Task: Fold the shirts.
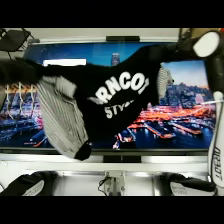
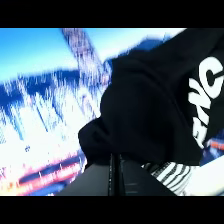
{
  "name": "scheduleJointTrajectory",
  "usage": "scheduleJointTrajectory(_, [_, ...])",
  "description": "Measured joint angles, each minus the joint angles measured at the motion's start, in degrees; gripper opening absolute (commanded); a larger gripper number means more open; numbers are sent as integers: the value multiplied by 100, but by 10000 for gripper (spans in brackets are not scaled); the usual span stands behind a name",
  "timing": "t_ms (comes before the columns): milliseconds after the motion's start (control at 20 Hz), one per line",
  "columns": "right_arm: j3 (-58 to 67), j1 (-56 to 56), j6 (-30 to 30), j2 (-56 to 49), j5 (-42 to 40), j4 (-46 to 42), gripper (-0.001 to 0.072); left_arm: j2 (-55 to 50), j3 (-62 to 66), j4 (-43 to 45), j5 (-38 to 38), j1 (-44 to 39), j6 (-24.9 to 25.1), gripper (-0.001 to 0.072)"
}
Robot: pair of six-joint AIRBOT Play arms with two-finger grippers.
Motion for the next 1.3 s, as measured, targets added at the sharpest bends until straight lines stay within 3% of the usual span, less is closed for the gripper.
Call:
scheduleJointTrajectory(100, [0, 151, 15, -374, -422, 2, 62, 0, -883, 20, 140, -48, -50, 56])
scheduleJointTrajectory(250, [2, 444, 133, -929, -1797, 46, 62, 4, -1954, -13, 365, -90, -94, 56])
scheduleJointTrajectory(350, [7, 612, 424, -1316, -2717, 175, 62, 0, -2531, -15, 455, -101, -114, 57])
scheduleJointTrajectory(450, [7, 748, 717, -1703, -3040, 278, 63, -7, -2968, -31, 612, -114, -170, 57])
scheduleJointTrajectory(650, [4, 907, 800, -2159, -2260, 286, 63, -26, -3346, -28, 940, -111, -291, 57])
scheduleJointTrajectory(850, [4, 852, 754, -1860, -1097, -625, 63, -33, -3403, 94, 1060, 20, -304, 56])
scheduleJointTrajectory(1100, [-341, 483, 846, -503, 557, -1770, 63, 63, -3139, 144, 953, 181, -216, 55])
scheduleJointTrajectory(1300, [-2708, 251, 1244, 1228, 944, -1991, 71, 92, -3679, 138, 916, -55, -247, 56])
